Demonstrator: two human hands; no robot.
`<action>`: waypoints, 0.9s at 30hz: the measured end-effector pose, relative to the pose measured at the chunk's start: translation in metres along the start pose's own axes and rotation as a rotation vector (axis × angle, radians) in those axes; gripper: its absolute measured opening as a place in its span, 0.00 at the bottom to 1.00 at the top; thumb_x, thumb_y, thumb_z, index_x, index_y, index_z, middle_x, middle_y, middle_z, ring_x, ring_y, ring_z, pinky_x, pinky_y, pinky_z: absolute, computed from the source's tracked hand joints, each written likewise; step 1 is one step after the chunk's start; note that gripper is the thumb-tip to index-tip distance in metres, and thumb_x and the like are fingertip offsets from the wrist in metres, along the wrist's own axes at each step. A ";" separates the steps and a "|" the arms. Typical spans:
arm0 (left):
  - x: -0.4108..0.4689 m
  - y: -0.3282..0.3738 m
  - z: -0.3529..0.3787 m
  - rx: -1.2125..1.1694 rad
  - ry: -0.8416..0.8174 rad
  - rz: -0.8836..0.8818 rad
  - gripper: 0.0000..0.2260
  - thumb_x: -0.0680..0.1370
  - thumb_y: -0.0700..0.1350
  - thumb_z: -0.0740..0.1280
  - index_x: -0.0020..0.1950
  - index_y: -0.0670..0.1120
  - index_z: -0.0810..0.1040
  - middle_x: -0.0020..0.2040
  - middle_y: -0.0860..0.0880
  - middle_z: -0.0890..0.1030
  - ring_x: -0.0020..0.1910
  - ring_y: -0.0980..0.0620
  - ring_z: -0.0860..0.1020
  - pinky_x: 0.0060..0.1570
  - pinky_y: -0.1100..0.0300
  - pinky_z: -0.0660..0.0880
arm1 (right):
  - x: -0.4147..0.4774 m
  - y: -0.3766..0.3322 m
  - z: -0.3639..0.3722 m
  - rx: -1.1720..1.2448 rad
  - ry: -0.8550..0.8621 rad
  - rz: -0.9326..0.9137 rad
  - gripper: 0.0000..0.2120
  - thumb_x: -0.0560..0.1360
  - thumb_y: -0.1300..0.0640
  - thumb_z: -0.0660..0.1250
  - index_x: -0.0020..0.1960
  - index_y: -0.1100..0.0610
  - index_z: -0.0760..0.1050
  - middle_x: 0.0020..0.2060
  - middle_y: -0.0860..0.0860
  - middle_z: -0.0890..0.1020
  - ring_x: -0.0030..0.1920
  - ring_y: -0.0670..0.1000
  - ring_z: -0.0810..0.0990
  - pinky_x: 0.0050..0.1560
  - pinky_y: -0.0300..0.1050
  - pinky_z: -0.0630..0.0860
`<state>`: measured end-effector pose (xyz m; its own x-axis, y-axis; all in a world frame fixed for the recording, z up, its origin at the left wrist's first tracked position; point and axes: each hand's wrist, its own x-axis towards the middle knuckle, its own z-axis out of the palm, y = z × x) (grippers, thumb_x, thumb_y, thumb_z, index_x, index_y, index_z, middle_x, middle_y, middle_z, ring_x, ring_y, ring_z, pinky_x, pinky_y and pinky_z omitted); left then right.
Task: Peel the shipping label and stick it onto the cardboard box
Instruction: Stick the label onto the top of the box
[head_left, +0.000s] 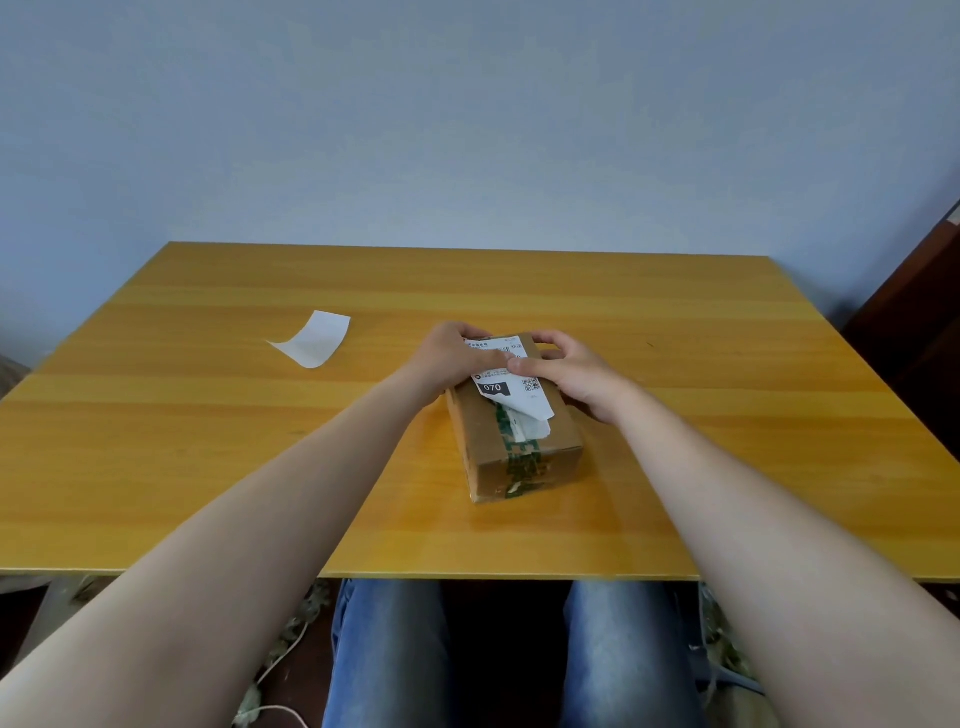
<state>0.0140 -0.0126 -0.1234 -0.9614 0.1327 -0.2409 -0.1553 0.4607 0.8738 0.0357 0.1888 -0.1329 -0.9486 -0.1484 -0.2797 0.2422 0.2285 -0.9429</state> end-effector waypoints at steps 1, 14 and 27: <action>0.001 0.001 0.001 0.000 0.008 -0.011 0.22 0.74 0.54 0.79 0.64 0.48 0.79 0.50 0.49 0.84 0.41 0.55 0.81 0.32 0.63 0.71 | 0.001 0.000 0.000 0.005 0.010 0.002 0.30 0.72 0.51 0.81 0.71 0.50 0.74 0.56 0.50 0.85 0.49 0.50 0.87 0.42 0.43 0.80; 0.009 0.010 0.008 0.001 0.068 -0.100 0.18 0.75 0.55 0.78 0.58 0.46 0.83 0.44 0.49 0.84 0.35 0.53 0.79 0.29 0.60 0.69 | 0.011 -0.002 0.000 -0.012 0.114 0.041 0.23 0.71 0.46 0.81 0.61 0.52 0.79 0.47 0.49 0.88 0.39 0.46 0.86 0.34 0.42 0.78; 0.032 0.020 0.020 -0.081 0.128 -0.100 0.13 0.72 0.54 0.79 0.44 0.47 0.81 0.44 0.46 0.86 0.44 0.44 0.84 0.47 0.49 0.81 | 0.029 -0.007 -0.009 0.019 0.186 0.038 0.19 0.74 0.46 0.78 0.58 0.56 0.81 0.44 0.50 0.87 0.38 0.49 0.83 0.34 0.43 0.78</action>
<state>-0.0149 0.0184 -0.1225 -0.9604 -0.0254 -0.2775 -0.2649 0.3930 0.8805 0.0044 0.1913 -0.1329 -0.9596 0.0409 -0.2785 0.2807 0.2123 -0.9360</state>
